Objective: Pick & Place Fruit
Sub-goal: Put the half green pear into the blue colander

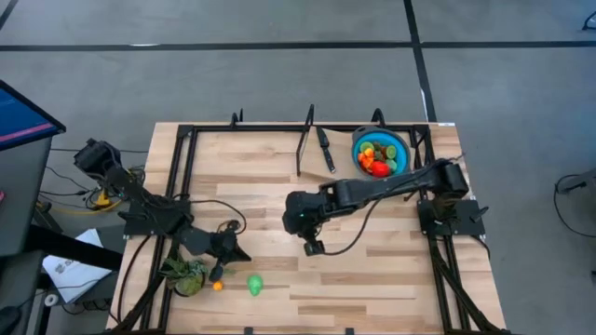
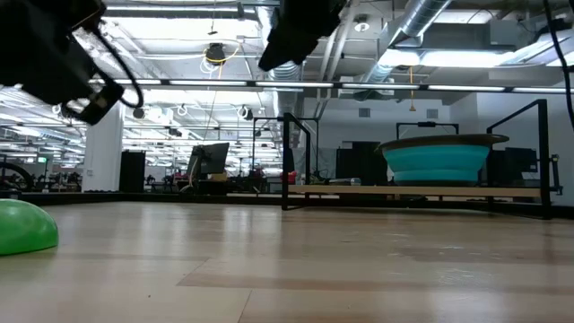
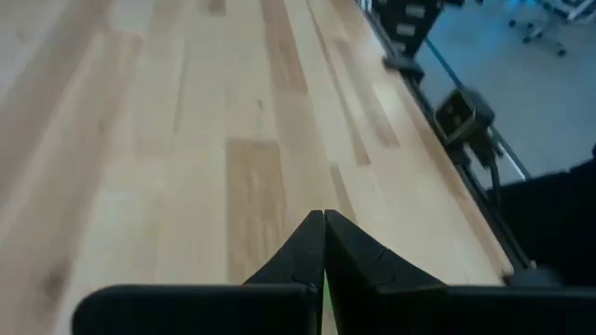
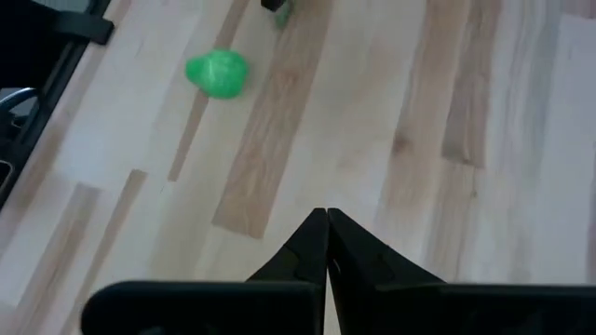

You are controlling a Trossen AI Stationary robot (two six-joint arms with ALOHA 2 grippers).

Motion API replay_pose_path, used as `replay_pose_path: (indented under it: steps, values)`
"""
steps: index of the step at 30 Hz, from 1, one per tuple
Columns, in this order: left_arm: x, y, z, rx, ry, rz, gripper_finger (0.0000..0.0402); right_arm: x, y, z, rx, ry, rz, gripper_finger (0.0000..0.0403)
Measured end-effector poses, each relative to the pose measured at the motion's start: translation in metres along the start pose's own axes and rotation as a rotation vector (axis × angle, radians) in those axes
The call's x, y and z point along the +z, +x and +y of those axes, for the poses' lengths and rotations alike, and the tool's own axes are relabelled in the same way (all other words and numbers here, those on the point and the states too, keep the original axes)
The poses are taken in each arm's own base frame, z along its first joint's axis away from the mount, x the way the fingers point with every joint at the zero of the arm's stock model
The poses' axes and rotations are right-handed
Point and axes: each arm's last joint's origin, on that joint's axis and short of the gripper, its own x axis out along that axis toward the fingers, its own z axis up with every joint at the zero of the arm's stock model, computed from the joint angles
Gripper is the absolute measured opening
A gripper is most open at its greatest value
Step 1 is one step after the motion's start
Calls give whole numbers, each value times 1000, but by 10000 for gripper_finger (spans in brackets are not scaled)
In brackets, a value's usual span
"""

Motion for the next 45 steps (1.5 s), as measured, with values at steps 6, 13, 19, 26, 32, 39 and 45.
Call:
replay_pose_path:
  steps: [6, 13, 19, 26, 32, 39, 45]
  values:
    - [-18, 6, -11, -23, -18, 88, 1, 3, 13, 1, 1, -5, -27, 0]
    - [-34, 12, -18, -30, -76, 164, 1, 8, 6, 5, -45, -17, -66, 0]
    - [-46, 27, -28, -69, -115, 295, 1, 6, 7, 4, -48, -15, -54, 0]
    - [-46, 56, -44, -111, -48, 368, 0, 6, 3, 5, -48, -17, -46, 0]
    - [-52, 70, -47, -109, -60, 398, 0, 2, -19, 14, -97, -29, -2, 0]
    - [-45, 88, -28, -90, -25, 330, 0, 1, -67, 32, -173, -28, -42, 0]
    - [-32, 99, 1, -39, 66, 287, 0, -4, -100, 61, -222, -19, -67, 0]
